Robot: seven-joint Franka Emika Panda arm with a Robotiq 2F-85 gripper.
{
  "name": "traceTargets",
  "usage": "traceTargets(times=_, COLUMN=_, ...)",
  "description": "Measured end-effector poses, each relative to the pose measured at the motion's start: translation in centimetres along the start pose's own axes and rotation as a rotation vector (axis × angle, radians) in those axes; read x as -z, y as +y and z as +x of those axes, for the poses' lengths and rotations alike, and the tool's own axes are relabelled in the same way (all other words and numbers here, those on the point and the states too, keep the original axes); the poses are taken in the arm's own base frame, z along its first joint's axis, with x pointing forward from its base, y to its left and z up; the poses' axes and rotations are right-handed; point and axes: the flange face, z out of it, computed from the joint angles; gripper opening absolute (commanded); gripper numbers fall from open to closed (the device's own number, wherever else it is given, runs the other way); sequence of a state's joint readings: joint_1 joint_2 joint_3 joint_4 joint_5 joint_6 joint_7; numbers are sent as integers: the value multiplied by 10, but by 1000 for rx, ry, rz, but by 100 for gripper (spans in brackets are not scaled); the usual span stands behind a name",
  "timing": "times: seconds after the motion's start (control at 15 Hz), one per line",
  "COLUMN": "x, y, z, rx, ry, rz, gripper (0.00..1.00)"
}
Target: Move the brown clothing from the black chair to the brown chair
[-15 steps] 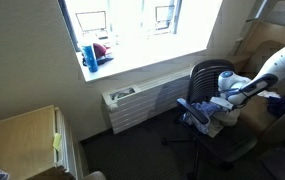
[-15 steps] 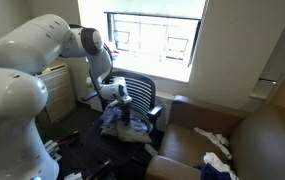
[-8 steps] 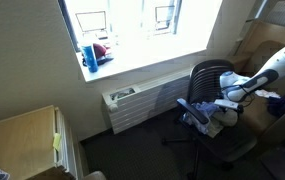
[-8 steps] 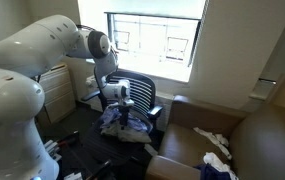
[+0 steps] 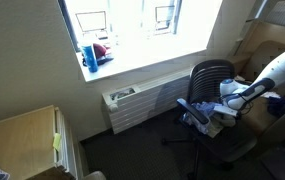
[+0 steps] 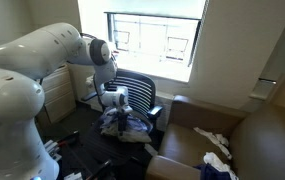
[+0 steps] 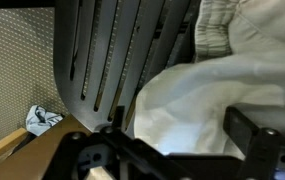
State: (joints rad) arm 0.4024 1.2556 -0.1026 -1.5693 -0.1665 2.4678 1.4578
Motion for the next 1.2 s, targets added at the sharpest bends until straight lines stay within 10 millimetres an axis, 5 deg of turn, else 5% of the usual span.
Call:
traceTargets(times=0.13, x=-1, y=-1, z=0, rx=1, ry=2, rz=2, gripper=74)
traceTargets(times=0.8, x=0, y=-4, z=-2, rx=-1, ry=14, rz=5, gripper=4)
traceTargets(times=1.2, x=3, y=-5, z=4, rx=-21, ry=26, rz=15, gripper=0)
